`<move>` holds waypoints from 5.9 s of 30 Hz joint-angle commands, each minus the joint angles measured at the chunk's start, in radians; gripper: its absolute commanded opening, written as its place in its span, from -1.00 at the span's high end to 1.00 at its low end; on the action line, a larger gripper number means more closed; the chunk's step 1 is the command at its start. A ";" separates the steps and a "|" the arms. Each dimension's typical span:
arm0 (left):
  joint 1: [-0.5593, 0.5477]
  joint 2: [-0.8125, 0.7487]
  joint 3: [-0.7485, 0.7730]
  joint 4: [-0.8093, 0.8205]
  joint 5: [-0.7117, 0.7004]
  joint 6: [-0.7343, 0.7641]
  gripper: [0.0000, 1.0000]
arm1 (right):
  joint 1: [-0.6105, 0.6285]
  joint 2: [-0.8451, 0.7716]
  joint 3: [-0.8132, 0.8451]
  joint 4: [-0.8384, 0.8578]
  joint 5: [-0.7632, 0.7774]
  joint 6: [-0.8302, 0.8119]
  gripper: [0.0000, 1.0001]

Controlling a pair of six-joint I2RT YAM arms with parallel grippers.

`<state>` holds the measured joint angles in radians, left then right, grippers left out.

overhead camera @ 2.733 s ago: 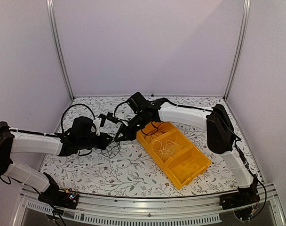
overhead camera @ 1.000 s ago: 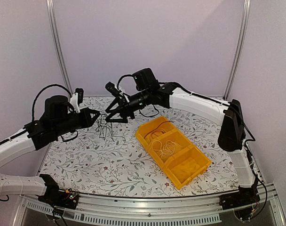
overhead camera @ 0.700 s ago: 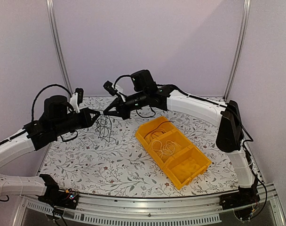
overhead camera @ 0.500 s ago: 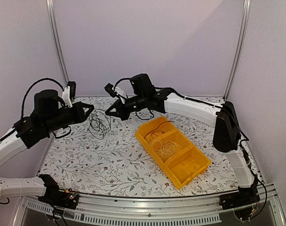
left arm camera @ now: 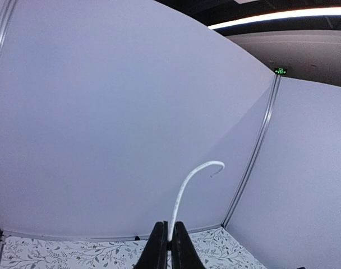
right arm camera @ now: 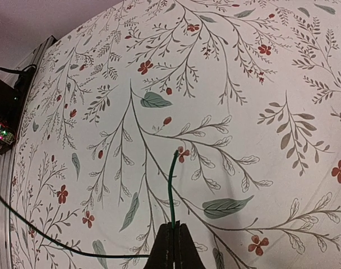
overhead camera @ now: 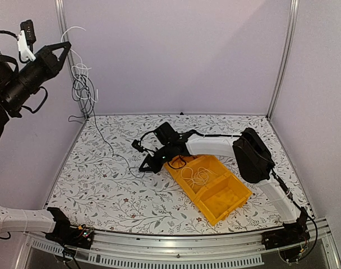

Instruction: Untangle the cables

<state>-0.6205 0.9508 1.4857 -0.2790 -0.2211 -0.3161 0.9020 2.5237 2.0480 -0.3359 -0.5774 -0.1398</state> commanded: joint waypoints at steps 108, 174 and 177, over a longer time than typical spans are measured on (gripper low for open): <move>-0.021 0.259 -1.120 0.907 0.254 -0.106 0.85 | 0.061 -0.450 0.105 -0.067 -0.051 -0.212 1.00; 0.068 0.640 -0.879 0.551 0.240 -0.090 0.35 | -0.360 -1.131 -0.154 0.385 0.499 -0.686 1.00; 0.068 0.641 -0.854 0.516 0.239 -0.101 0.34 | -0.360 -1.147 -0.199 0.379 0.480 -0.681 1.00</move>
<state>-0.5659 1.6127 0.5919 0.2958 -0.0086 -0.4122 0.5419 1.4357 1.8843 0.0437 -0.0891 -0.8455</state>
